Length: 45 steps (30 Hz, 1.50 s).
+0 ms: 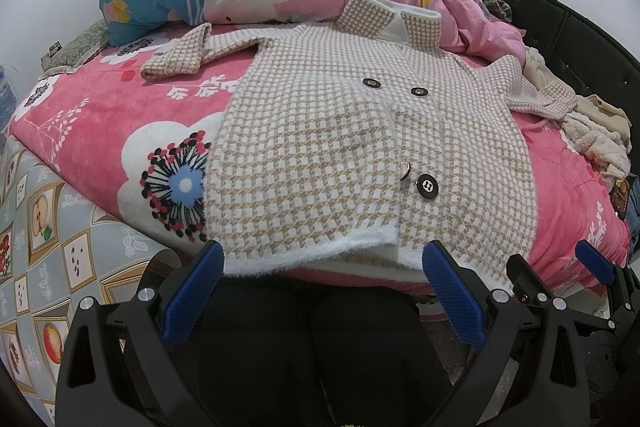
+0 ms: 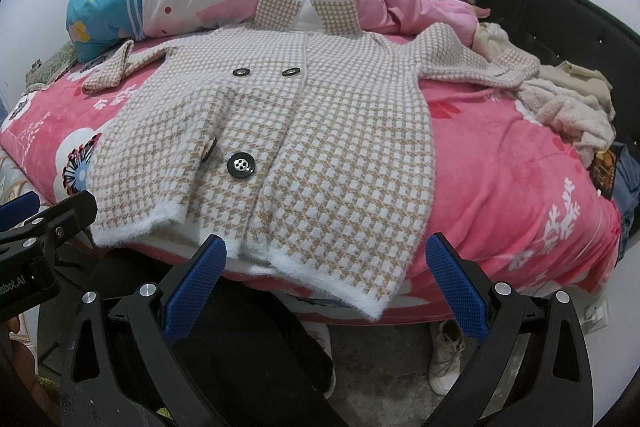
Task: Fold large clothes
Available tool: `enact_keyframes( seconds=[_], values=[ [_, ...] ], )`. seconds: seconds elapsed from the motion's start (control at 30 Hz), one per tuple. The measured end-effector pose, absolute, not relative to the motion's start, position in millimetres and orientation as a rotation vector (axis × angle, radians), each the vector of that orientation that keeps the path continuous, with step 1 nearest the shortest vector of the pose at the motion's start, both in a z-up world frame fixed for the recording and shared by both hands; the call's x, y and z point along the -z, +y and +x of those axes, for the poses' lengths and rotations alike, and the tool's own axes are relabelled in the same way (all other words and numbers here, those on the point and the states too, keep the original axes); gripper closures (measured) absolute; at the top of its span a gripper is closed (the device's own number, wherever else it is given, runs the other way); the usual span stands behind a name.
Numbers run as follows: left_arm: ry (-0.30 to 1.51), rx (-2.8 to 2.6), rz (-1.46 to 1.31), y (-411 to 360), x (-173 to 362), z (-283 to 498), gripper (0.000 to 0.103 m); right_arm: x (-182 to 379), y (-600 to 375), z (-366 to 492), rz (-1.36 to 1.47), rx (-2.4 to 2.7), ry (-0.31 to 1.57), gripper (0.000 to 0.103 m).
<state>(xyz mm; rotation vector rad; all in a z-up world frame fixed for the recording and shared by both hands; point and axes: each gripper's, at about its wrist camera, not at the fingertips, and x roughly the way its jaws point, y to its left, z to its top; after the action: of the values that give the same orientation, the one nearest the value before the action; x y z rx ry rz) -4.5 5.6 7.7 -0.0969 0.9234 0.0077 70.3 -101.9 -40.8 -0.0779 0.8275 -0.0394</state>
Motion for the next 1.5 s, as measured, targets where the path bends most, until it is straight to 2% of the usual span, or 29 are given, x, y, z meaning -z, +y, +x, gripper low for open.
enact_keyframes(
  seconds=[1.5],
  values=[
    [0.880, 0.030, -0.125, 28, 2, 22, 0.005, 41, -96, 88, -0.131, 0.087, 0.798, 0.007]
  ],
)
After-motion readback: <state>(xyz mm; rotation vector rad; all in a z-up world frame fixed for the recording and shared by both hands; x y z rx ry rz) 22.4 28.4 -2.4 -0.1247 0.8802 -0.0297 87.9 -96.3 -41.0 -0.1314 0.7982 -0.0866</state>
